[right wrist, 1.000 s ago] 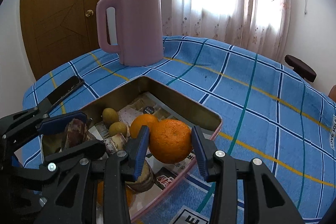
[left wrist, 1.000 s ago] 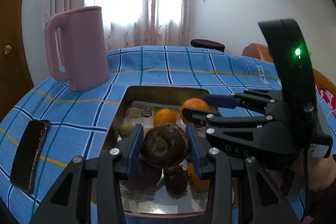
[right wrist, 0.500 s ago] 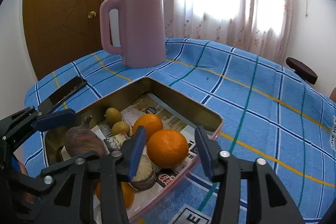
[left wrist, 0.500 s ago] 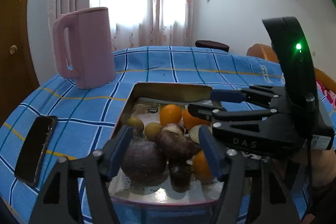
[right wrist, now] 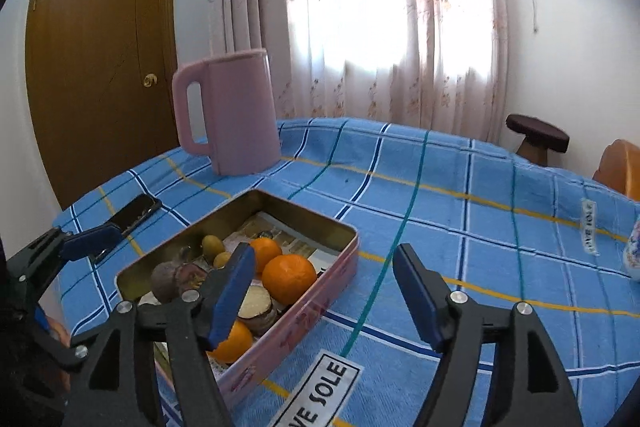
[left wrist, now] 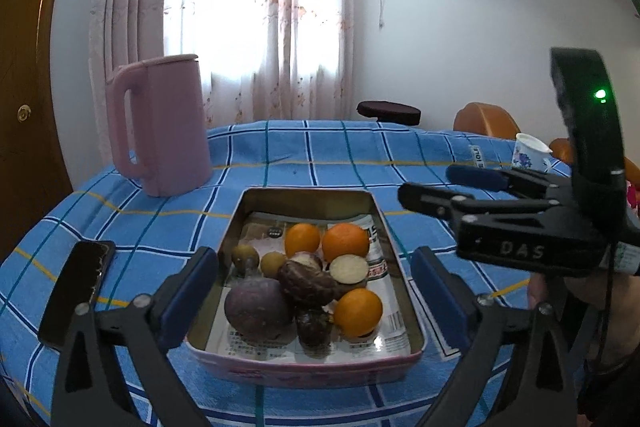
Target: Organize fruits
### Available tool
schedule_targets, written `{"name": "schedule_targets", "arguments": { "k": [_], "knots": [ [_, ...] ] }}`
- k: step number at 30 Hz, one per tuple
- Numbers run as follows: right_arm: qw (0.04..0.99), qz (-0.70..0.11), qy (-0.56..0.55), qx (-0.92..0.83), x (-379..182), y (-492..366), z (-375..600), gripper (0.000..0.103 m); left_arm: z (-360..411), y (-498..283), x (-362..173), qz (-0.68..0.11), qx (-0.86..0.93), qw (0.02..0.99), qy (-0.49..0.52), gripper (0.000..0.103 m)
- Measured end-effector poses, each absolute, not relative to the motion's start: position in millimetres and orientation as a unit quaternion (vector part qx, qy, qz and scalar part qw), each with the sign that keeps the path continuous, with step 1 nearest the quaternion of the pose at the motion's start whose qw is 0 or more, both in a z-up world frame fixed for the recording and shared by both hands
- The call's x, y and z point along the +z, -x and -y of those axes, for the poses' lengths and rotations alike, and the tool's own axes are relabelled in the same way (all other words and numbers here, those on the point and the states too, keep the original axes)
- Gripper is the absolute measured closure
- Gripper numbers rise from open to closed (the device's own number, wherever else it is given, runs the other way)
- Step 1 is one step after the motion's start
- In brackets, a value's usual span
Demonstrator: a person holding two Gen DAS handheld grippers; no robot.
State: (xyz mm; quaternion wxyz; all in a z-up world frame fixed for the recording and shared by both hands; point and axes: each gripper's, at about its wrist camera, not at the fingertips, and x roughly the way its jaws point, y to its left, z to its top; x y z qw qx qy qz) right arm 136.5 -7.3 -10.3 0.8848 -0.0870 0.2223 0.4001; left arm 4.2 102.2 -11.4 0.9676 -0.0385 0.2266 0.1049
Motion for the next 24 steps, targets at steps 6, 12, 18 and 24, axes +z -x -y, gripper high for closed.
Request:
{"name": "schedule_targets", "arguments": {
  "k": [6, 12, 18, 24],
  "knots": [
    [0.893, -0.197, 0.100, 0.393, 1, -119, 16, 0.027, -104, -1, -6, -0.218, 0.108, 0.969, 0.040, 0.003],
    [0.895, -0.185, 0.104, 0.392, 7, -109, 20, 0.026, -103, 1, -3, -0.215, 0.109, 0.970, 0.041, 0.002],
    [0.898, -0.178, 0.103, 0.389, 11, -103, 24, 0.025, -104, 3, -1, -0.211, 0.110, 0.970, 0.042, 0.002],
    [0.900, -0.172, 0.104, 0.387, 15, -96, 29, 0.025, -101, 5, 1, -0.209, 0.110, 0.971, 0.040, 0.000]
  ]
}}
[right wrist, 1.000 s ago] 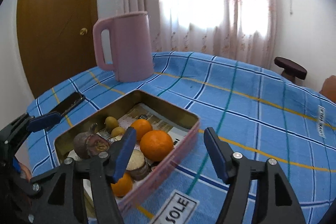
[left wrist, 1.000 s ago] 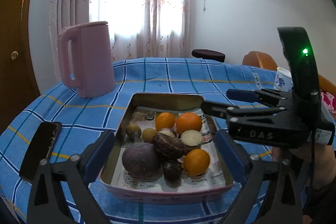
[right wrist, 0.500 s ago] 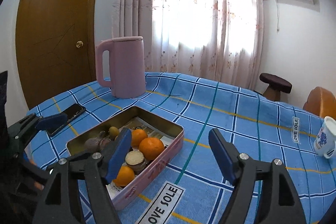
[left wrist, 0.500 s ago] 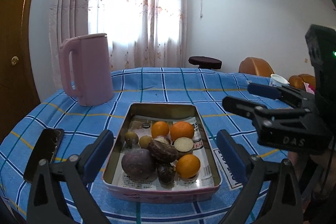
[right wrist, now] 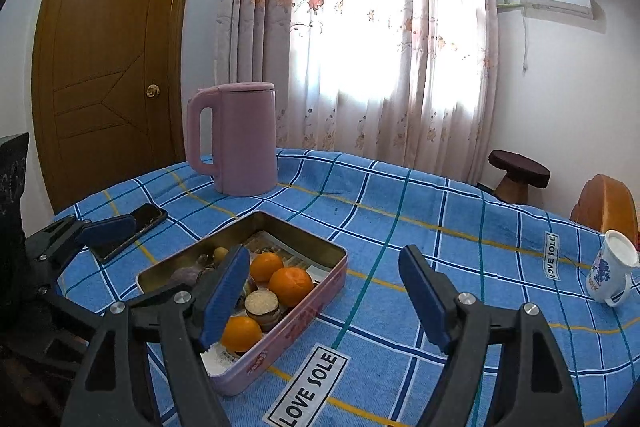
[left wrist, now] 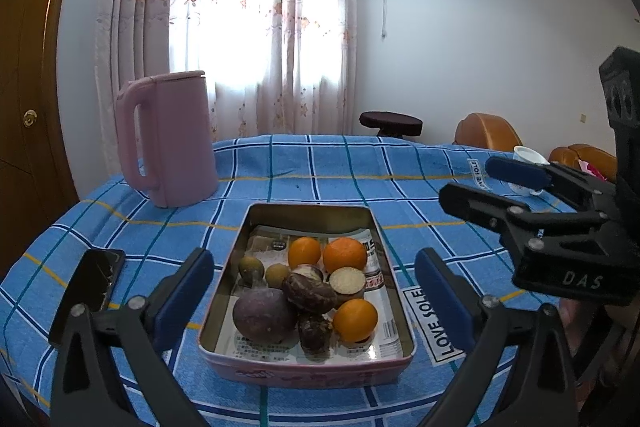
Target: Organize fruits
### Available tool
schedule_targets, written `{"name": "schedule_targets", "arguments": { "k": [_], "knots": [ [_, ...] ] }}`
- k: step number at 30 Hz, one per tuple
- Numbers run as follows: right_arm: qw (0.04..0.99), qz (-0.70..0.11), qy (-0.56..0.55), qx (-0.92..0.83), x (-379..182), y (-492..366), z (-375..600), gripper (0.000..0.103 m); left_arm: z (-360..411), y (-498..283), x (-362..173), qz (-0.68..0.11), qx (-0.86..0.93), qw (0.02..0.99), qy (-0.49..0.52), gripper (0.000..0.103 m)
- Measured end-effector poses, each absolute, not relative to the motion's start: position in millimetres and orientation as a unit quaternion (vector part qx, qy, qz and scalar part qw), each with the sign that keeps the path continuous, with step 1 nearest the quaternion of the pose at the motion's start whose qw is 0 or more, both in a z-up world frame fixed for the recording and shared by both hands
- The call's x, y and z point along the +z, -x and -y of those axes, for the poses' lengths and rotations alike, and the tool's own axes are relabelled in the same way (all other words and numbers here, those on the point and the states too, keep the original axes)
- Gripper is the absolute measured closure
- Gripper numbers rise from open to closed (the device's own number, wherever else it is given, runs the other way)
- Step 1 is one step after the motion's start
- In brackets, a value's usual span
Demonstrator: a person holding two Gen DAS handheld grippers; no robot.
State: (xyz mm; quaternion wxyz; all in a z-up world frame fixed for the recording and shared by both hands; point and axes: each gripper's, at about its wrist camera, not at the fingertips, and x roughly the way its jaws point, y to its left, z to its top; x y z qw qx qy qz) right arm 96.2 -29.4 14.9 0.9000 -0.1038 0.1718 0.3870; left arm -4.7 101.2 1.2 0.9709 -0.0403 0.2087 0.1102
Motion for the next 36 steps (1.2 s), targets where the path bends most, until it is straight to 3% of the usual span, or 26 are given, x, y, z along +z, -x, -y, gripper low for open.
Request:
{"name": "schedule_targets", "arguments": {
  "k": [36],
  "knots": [
    [0.905, -0.154, 0.097, 0.384, 17, -83, 46, 0.023, -96, 4, 2, -0.213, 0.118, 0.969, 0.033, 0.000]
  ]
}}
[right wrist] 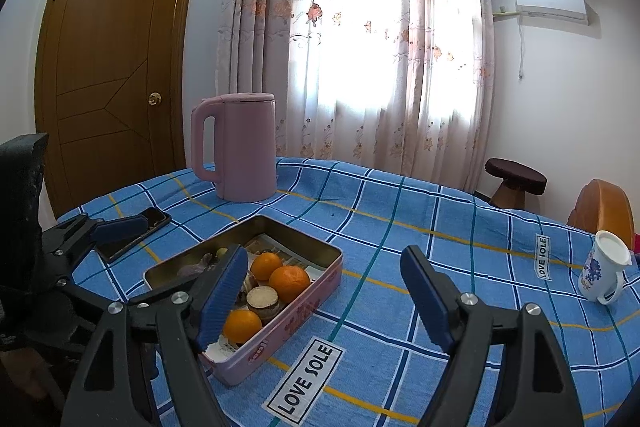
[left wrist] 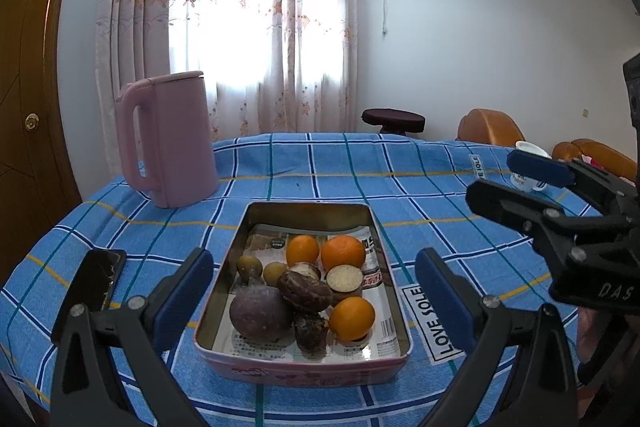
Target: Organize fruits
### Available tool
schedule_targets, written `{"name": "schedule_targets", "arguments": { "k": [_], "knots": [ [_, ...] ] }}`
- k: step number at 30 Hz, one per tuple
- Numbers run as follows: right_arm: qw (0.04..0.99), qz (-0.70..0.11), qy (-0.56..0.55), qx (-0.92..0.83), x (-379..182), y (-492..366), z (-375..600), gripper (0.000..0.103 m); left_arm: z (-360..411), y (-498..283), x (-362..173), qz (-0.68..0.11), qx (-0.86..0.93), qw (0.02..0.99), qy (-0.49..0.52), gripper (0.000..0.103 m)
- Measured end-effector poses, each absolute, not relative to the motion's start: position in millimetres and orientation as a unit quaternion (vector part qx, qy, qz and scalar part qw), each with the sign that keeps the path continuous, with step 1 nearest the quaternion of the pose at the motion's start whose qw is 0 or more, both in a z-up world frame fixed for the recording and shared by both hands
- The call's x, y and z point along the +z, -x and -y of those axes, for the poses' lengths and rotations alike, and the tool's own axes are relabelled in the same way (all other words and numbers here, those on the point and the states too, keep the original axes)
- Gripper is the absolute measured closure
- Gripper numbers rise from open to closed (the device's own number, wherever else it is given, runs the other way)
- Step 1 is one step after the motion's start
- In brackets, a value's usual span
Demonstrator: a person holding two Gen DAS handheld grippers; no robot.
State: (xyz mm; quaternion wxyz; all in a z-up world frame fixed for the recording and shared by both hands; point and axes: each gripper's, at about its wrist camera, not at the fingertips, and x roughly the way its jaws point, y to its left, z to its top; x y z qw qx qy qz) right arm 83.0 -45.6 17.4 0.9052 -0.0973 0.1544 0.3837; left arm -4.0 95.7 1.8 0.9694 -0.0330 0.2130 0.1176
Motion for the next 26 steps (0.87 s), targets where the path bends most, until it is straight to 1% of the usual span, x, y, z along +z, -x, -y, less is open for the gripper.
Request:
{"name": "schedule_targets", "arguments": {
  "k": [11, 26],
  "knots": [
    [0.913, -0.146, 0.090, 0.370, 22, -85, 64, 0.023, -92, 4, 6, -0.203, 0.124, 0.971, 0.032, 0.000],
    [0.917, -0.159, 0.085, 0.356, 11, -95, 81, 0.023, -82, 0, 4, -0.210, 0.117, 0.970, 0.021, 0.000]
  ]
}}
